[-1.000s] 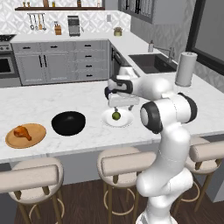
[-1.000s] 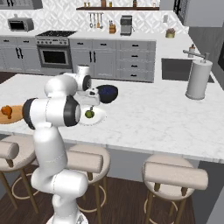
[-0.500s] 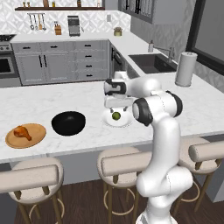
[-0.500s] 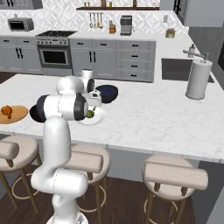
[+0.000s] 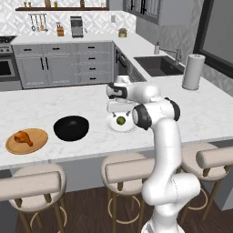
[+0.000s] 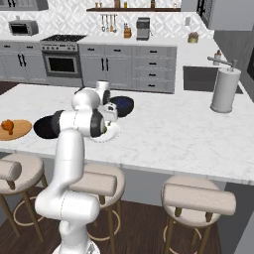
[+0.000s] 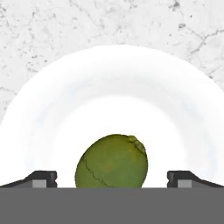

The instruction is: Pick the chicken drumstick and lime from their plates and place them in the bowl. Then put the bowl in the fridge.

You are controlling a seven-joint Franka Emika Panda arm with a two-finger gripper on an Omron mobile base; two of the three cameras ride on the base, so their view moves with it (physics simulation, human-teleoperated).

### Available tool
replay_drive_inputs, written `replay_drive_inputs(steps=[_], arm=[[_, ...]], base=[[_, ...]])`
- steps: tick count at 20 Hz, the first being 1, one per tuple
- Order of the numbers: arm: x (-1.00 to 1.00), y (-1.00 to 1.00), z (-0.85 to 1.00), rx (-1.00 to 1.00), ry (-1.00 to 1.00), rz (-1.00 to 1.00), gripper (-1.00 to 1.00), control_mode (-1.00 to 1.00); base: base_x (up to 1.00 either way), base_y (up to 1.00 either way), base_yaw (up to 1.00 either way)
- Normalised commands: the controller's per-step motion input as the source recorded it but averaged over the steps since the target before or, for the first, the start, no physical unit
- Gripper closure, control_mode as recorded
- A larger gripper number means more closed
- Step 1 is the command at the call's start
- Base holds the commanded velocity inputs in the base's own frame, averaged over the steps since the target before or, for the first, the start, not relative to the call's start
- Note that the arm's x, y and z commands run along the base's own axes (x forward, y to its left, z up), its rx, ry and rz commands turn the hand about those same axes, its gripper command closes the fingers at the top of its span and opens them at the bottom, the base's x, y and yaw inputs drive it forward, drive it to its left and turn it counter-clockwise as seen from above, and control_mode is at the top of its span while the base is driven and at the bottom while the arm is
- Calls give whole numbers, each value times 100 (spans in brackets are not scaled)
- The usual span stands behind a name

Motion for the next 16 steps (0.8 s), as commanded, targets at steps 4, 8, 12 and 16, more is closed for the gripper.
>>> replay_drive_inputs(steps=[4, 8, 12, 16], arm=[[-19, 0, -14, 0, 12, 0, -100, -100], [-26, 1, -16, 0, 13, 0, -100, -100], [-17, 1, -24, 0, 12, 0, -100, -100], [-3, 0, -34, 0, 10, 0, -100, -100]], base=[[0, 0, 0], [0, 0, 0], [0, 0, 0], [0, 0, 0]])
